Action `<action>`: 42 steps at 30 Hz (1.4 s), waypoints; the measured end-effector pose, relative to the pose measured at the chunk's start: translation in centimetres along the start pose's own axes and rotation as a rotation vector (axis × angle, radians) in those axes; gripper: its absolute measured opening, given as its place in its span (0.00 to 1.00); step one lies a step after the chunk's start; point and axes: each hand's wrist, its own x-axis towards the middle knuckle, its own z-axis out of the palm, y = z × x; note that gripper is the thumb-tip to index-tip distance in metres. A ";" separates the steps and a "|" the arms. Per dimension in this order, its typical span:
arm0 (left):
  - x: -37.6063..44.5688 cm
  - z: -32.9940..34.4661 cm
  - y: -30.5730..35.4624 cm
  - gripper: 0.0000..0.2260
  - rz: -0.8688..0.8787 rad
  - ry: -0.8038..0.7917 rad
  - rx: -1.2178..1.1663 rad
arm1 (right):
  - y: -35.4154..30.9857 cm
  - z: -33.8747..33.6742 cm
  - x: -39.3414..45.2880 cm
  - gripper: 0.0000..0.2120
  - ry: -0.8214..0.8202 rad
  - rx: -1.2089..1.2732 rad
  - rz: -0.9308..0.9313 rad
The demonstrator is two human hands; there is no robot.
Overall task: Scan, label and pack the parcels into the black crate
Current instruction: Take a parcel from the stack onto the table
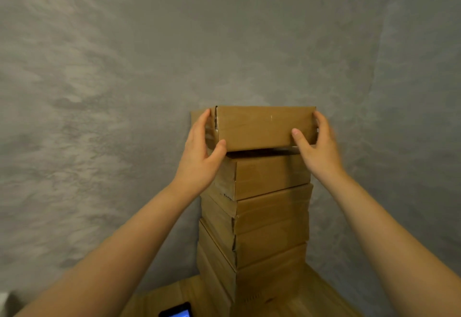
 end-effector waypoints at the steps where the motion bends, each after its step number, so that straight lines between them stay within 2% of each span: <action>1: -0.3 -1.0 0.2 0.33 -0.004 0.009 -0.027 | -1.0 0.0 -0.5 0.35 0.020 0.000 -0.019; 5: -3.0 -5.8 1.1 0.34 0.015 0.041 -0.044 | -5.0 0.7 -2.8 0.37 0.094 0.073 -0.054; 9: -7.8 -11.6 2.5 0.31 -0.008 0.072 -0.139 | -9.4 2.4 -7.2 0.31 0.091 0.219 -0.040; 14: -15.6 -17.9 2.9 0.13 -0.147 0.204 -0.127 | -13.7 5.7 -16.5 0.14 -0.024 0.419 -0.026; 17: -21.1 -20.3 1.5 0.08 -0.283 0.241 -0.060 | -14.7 7.4 -22.3 0.12 -0.142 0.503 0.077; 21: -29.0 -22.0 -1.1 0.12 -0.478 0.264 0.018 | -13.7 9.5 -30.0 0.10 -0.226 0.545 0.279; 23: -32.7 -22.4 -2.1 0.13 -0.564 0.248 0.124 | -12.8 10.3 -33.7 0.08 -0.240 0.520 0.381; 25: -36.1 -22.7 -2.6 0.16 -0.637 0.212 0.133 | -11.9 10.7 -37.1 0.07 -0.289 0.457 0.450; 31: -42.6 -22.2 -2.4 0.20 -0.670 0.093 0.226 | -9.2 10.9 -43.9 0.15 -0.461 0.304 0.580; 37: -45.6 -22.2 -3.1 0.22 -0.795 -0.043 0.344 | -8.4 10.6 -46.7 0.15 -0.583 0.223 0.645; 42: -45.9 -22.5 -3.0 0.23 -0.724 -0.079 0.429 | -7.7 11.3 -46.6 0.17 -0.666 0.223 0.658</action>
